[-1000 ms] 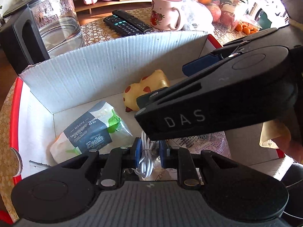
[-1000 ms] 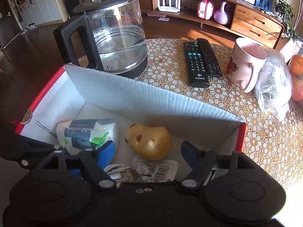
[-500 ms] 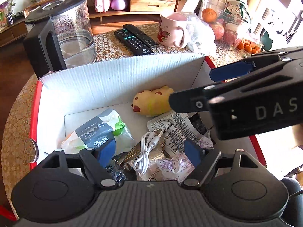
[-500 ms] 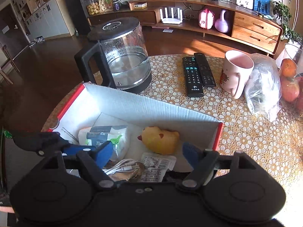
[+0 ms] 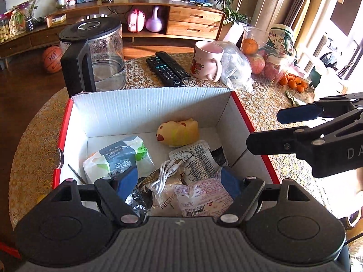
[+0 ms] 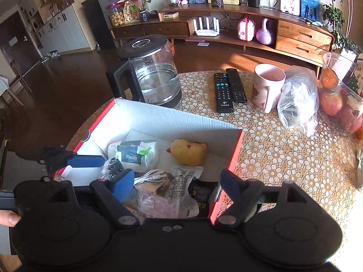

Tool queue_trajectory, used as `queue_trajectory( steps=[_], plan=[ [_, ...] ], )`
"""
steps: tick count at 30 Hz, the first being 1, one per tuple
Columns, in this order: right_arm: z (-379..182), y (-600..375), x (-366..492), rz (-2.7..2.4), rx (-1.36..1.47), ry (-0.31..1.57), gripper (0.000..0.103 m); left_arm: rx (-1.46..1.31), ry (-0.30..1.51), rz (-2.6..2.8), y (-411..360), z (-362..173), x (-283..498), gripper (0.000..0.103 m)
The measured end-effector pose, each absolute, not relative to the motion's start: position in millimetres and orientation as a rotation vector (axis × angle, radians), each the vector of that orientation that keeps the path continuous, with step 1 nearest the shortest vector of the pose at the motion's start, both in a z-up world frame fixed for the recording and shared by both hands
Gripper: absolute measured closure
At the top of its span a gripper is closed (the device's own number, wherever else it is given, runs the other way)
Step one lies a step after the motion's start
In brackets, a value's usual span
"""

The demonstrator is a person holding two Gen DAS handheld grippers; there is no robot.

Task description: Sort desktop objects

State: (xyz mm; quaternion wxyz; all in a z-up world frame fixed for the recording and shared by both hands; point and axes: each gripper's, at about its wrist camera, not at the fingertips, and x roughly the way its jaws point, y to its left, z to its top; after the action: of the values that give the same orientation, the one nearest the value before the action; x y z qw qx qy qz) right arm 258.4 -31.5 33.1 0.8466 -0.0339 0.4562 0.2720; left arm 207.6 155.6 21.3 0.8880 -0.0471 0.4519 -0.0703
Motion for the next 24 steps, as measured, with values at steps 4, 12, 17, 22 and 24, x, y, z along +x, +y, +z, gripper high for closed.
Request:
queue_trajectory(
  steps=[4, 12, 17, 22, 24],
  plan=[
    [32.7, -30.6, 244.5, 0.592, -0.079, 0.97, 0.02, -0.09, 0.897, -0.113, 154.6, 26.6, 192.8, 0.022],
    [34.7, -34.0, 217.2, 0.627, -0.081, 0.969, 0.019, -0.128, 0.841, -0.076, 160.5, 37.4, 169.2, 0.022],
    [39.7, -37.8, 201.4, 0.68, -0.082, 0.935, 0.016, -0.122, 0.837, -0.072, 161.1, 37.2, 157.8, 0.014],
    [38.6, -42.3, 184.0, 0.702, -0.106, 0.877, 0.011, -0.13, 0.846, -0.066, 164.0, 32.8, 151.2, 0.001],
    [36.4, -45.7, 177.4, 0.698, -0.113, 0.852, 0.01, -0.126, 0.837, -0.056, 164.2, 32.7, 148.1, 0.0]
  ],
)
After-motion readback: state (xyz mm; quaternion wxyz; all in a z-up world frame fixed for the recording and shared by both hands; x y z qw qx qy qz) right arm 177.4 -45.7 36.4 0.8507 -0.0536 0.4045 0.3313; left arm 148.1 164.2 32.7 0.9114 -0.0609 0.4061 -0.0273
